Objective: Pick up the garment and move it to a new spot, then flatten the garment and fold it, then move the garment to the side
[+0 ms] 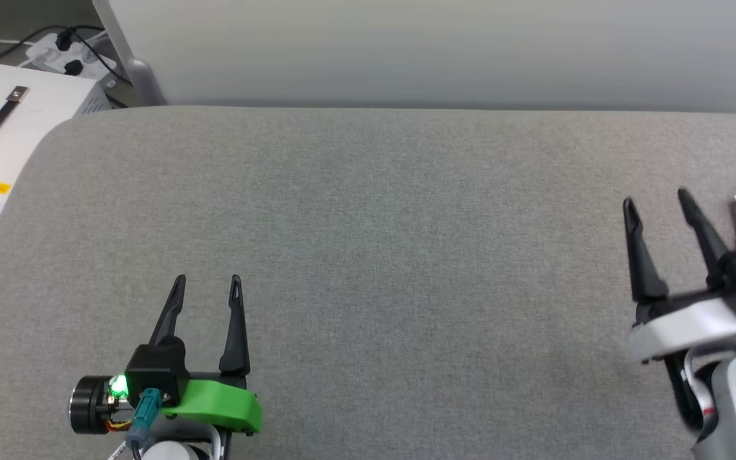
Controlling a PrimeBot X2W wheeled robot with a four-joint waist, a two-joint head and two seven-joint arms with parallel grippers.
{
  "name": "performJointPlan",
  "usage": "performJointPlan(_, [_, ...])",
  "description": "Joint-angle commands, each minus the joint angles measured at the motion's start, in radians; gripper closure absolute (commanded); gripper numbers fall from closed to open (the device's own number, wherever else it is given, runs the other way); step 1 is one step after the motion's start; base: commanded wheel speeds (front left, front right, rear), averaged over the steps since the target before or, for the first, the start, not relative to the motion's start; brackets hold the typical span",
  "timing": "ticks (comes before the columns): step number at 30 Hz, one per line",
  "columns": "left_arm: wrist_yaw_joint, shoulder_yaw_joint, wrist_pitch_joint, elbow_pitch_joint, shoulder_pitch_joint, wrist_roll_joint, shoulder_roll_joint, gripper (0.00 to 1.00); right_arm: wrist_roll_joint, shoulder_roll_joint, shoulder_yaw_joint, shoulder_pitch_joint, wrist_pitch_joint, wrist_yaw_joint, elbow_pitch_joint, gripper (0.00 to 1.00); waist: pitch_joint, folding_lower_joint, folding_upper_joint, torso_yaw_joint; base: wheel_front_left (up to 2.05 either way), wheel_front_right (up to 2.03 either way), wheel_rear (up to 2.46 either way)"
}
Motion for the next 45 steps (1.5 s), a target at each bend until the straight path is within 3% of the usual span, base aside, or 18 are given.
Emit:
performJointPlan(1, [-0.003, 0.003, -0.006, 0.005, 0.018, -0.006, -0.003, 0.00, -0.007, 0.014, -0.010, 0.034, -0.006, -0.001, -0.011, 0.00, -0.018, 0.0001, 0.0000, 0.014, 0.00, 0.00, 0.00])
performJointPlan(16, [-0.018, -0.007, -0.006, 0.030, 0.072, -0.013, -0.011, 0.00, -0.020, 0.133, -0.069, 0.288, -0.006, -0.001, -0.097, 0.00, -0.084, 0.0001, 0.0000, 0.030, 0.00, 0.00, 0.00])
performJointPlan(36, [-0.029, -0.006, -0.006, 0.035, 0.093, -0.003, -0.014, 0.00, -0.004, 0.153, -0.051, 0.349, -0.006, -0.001, -0.082, 0.00, -0.099, 0.0001, 0.0000, 0.023, 0.00, 0.00, 0.00])
performJointPlan(37, [-0.023, -0.006, 0.001, 0.032, 0.082, -0.007, -0.008, 1.00, -0.005, 0.152, -0.053, 0.340, 0.001, 0.000, -0.086, 1.00, -0.099, 0.0001, 0.0000, 0.023, 0.00, 0.00, 0.00])
performJointPlan(45, [-0.023, -0.004, 0.011, 0.027, 0.079, -0.005, -0.008, 1.00, -0.010, 0.152, -0.051, 0.335, 0.010, 0.000, -0.087, 1.00, -0.099, 0.0001, 0.0000, 0.021, 0.00, 0.00, 0.00])
